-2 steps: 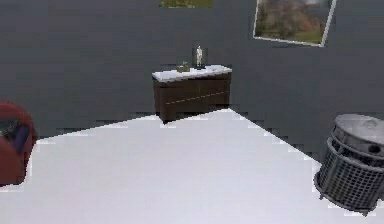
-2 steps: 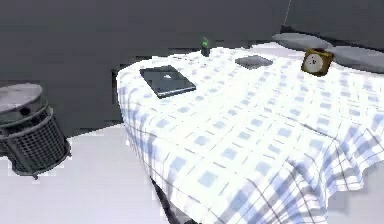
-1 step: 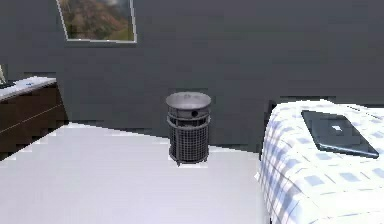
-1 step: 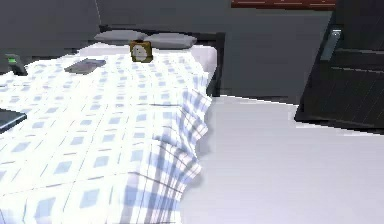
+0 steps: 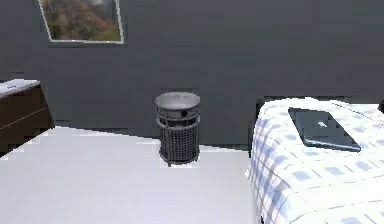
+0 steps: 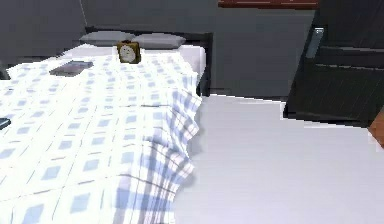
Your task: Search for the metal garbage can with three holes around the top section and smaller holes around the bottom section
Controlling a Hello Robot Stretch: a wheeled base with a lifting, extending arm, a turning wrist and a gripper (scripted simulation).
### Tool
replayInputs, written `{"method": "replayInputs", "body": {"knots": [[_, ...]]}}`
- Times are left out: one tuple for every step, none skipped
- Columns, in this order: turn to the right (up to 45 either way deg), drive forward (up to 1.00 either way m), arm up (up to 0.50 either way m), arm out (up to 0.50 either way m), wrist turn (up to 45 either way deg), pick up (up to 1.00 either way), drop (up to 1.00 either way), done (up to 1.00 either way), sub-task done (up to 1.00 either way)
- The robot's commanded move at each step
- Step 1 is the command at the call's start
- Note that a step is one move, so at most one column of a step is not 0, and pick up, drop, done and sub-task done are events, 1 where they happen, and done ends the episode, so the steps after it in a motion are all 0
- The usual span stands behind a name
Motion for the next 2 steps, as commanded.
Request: {"method": "replayInputs", "body": {"knots": [[0.0,0.85,0.0,0.0,0.0,0.0,0.0,0.0,0.0],[0.0,0.0,0.0,0.0,0.0,0.0,0.0,1.0,0.0]]}}
